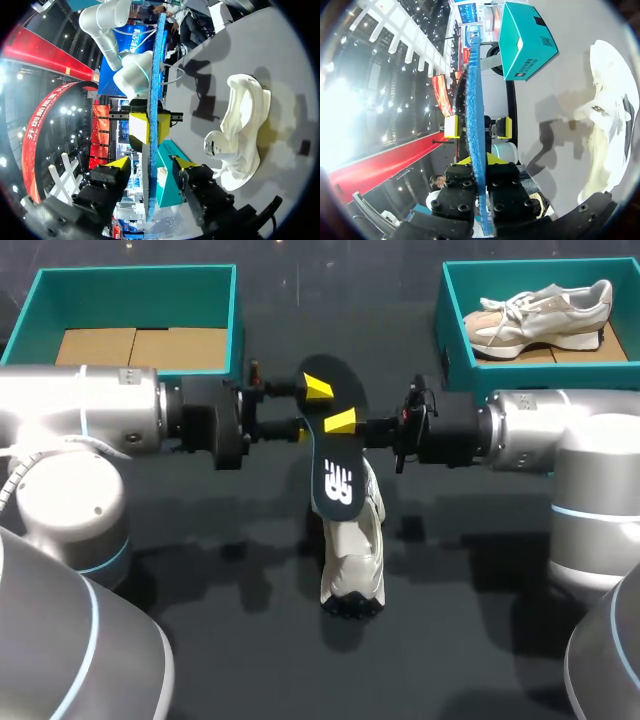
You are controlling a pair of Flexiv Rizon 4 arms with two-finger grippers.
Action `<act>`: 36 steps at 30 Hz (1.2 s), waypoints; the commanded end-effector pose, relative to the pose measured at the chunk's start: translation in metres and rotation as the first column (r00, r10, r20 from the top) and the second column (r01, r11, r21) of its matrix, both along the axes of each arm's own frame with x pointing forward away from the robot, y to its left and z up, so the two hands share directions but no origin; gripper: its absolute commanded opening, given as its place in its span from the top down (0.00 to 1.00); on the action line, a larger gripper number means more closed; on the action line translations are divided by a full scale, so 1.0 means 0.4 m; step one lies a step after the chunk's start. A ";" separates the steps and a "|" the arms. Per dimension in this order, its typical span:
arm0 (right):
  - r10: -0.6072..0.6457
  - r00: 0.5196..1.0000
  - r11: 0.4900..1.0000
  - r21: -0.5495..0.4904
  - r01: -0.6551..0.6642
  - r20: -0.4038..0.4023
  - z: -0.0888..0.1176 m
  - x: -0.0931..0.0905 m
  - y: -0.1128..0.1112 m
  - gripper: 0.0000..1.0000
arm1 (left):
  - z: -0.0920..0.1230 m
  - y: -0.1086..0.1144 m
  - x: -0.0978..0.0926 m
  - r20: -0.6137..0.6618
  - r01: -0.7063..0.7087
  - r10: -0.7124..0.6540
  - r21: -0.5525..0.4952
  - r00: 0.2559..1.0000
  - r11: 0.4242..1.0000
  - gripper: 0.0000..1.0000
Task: Take the shoe out of the shoebox, open the shoe tongue, remove and reinsert the insole, then place the shoe into the shoebox
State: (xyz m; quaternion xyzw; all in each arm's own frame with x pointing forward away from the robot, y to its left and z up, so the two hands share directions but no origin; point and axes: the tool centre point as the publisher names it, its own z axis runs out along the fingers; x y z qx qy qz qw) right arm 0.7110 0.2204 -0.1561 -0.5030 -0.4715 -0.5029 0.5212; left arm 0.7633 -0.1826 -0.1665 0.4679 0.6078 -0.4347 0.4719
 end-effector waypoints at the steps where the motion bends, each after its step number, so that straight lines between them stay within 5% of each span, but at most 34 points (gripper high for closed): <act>1: 0.002 1.000 1.000 0.001 -0.002 0.003 -0.006 0.008 0.018 1.00 | -0.002 -0.011 -0.001 0.000 -0.001 0.001 -0.001 1.000 1.000 0.54; 24: -0.003 1.000 1.000 0.009 0.003 -0.001 -0.006 0.009 0.023 1.00 | -0.010 -0.027 0.000 0.017 -0.002 0.002 0.013 1.000 1.000 0.74; 26: -0.001 1.000 1.000 0.009 0.001 -0.002 -0.007 0.008 0.024 1.00 | -0.011 -0.028 0.000 0.017 -0.002 0.002 0.014 1.000 1.000 1.00; 35: -0.017 1.000 1.000 0.014 0.017 -0.001 -0.007 0.005 0.020 1.00 | -0.011 -0.027 -0.004 0.023 0.001 -0.001 0.012 1.000 1.000 1.00; 36: -0.019 1.000 1.000 0.015 0.019 0.000 -0.006 0.005 0.019 0.70 | -0.010 -0.025 -0.005 0.023 0.001 -0.001 0.011 1.000 1.000 1.00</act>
